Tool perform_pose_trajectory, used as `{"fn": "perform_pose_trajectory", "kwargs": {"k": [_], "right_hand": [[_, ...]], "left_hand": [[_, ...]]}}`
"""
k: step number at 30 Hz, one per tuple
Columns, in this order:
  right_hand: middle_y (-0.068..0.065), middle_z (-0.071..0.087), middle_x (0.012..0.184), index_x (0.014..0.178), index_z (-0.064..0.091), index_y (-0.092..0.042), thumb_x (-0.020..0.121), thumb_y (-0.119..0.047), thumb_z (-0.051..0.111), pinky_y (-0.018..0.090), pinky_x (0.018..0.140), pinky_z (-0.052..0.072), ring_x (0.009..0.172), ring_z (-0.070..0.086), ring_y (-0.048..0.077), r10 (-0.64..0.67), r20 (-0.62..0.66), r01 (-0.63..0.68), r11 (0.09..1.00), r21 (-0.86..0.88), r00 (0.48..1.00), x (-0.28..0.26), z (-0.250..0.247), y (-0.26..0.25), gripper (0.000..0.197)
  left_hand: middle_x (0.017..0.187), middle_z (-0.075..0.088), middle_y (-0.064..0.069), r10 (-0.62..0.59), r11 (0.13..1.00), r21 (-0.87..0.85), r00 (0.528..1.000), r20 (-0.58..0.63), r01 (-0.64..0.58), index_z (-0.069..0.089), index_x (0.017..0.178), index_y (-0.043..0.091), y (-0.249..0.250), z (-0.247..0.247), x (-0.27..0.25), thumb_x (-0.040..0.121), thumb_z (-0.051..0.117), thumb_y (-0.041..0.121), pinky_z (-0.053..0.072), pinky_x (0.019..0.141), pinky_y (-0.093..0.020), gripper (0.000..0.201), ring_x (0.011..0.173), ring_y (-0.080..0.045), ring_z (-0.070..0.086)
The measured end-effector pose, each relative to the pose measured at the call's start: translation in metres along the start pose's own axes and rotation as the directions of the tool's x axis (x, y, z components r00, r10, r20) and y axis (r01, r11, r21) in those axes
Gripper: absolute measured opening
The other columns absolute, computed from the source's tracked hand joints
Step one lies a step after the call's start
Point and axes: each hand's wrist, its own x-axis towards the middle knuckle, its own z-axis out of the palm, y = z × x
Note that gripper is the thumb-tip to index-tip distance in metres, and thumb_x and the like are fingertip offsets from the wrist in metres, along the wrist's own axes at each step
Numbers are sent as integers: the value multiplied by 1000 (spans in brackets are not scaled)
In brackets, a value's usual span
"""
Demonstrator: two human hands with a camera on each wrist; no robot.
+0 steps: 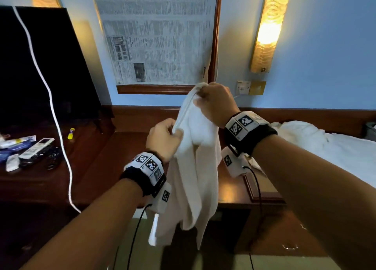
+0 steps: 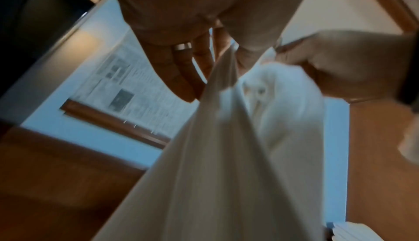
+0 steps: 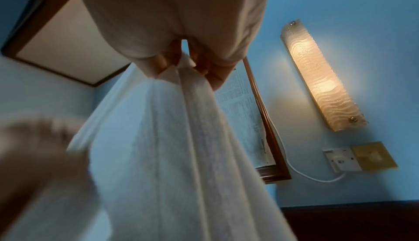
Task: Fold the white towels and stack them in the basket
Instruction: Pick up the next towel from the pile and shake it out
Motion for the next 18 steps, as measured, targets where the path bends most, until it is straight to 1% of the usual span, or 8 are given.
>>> {"fn": "perform_pose_trajectory", "kwargs": {"k": [4,5,7,8,10,13,16,18], "right_hand": [[-13,52,66,93,75,-10,92,-14,61,19,72,43,65,52,6,24,-85,-16,995,98,996,25,-11,-6,15],[-10,58,68,93,76,-9,91,-15,62,19,72,46,66,55,6,18,-91,-8,994,108,996,29,-12,-7,16],[2,70,76,92,77,-9,89,-15,63,30,80,54,74,64,18,26,-118,-10,991,131,993,38,-12,-8,15],[4,72,80,92,78,-10,87,-15,64,34,83,56,77,67,21,50,-138,-27,986,163,989,42,-12,-7,15],[-1,71,80,93,78,-13,85,-13,65,36,84,58,78,68,18,124,-163,-81,965,251,979,49,-11,-6,14],[-5,68,81,96,77,-15,87,-17,66,34,86,57,82,67,17,188,-177,-136,953,269,966,55,-9,-1,14],[-1,71,88,98,76,-16,87,-24,66,37,91,54,91,67,22,222,-199,-172,955,244,954,58,-9,4,17],[3,74,93,99,77,-17,86,-27,66,40,91,54,92,67,24,267,-217,-216,949,230,939,61,-11,5,20]], "left_hand": [[68,66,-7,-134,990,-42,990,41,136,68,82,12,-33,22,-40,70,54,40,52,65,-39,34,72,-29,63],[68,66,-8,-161,985,-48,985,65,164,67,81,10,-43,26,-46,70,53,40,53,64,-42,34,71,-30,64],[70,67,-6,-219,974,-19,966,134,224,64,80,11,-61,31,-57,75,53,41,55,64,-45,33,71,-30,65],[72,68,-3,-239,970,8,956,168,241,64,81,12,-68,32,-64,80,55,39,56,65,-44,28,72,-28,66],[73,70,4,-252,966,-1,950,184,257,66,79,14,-83,33,-71,91,61,32,54,64,-39,22,70,-19,66],[62,63,12,-257,951,-137,956,140,276,60,67,18,-97,30,-74,95,66,28,43,58,-32,30,56,-7,53],[71,66,2,-258,934,-194,941,220,301,66,76,13,-108,26,-74,90,73,29,46,58,-30,23,63,-9,55],[78,70,-11,-253,943,-123,906,341,310,69,82,5,-116,24,-76,83,74,38,50,61,-38,33,67,-14,57]]}}
